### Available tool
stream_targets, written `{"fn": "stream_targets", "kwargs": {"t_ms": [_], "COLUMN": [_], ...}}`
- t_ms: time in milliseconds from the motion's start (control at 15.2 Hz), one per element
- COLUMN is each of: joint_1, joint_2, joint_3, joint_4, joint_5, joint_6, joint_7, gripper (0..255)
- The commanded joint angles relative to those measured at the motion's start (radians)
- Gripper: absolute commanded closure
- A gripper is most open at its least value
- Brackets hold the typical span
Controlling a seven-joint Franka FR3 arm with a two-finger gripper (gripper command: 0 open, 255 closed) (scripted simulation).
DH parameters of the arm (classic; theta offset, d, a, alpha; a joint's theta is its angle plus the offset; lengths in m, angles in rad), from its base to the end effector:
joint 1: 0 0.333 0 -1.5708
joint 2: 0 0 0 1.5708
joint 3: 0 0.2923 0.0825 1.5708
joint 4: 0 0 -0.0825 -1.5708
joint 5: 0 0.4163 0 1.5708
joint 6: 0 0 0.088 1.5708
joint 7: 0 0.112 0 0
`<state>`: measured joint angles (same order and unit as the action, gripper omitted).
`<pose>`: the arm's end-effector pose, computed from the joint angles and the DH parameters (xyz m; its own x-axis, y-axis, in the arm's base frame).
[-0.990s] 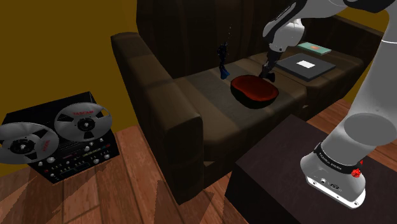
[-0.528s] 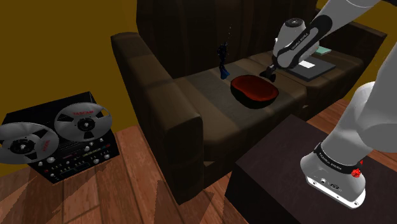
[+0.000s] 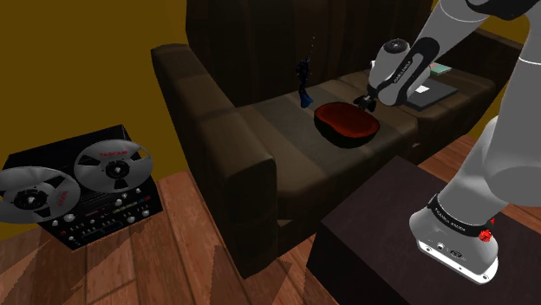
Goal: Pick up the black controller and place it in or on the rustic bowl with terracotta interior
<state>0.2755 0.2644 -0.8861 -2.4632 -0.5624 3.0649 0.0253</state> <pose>0.4421 -0.2775 0.2070 0.9702 0.0339 0.2399 -0.0722 -0.9048 0.4197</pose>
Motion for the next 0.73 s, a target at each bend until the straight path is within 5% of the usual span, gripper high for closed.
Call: {"fn": "stream_targets", "kwargs": {"t_ms": [0, 330, 396, 660], "joint_1": [-0.013, -0.012, -0.012, -0.011], "joint_2": [0.008, 0.007, 0.007, 0.007], "joint_3": [0.013, 0.013, 0.013, 0.012], "joint_4": [0.004, 0.004, 0.004, 0.004], "joint_5": [0.010, 0.009, 0.009, 0.009], "joint_6": [0.004, 0.004, 0.004, 0.004], "joint_7": [-0.006, -0.005, -0.005, -0.005], "gripper": [0, 0, 255, 255]}}
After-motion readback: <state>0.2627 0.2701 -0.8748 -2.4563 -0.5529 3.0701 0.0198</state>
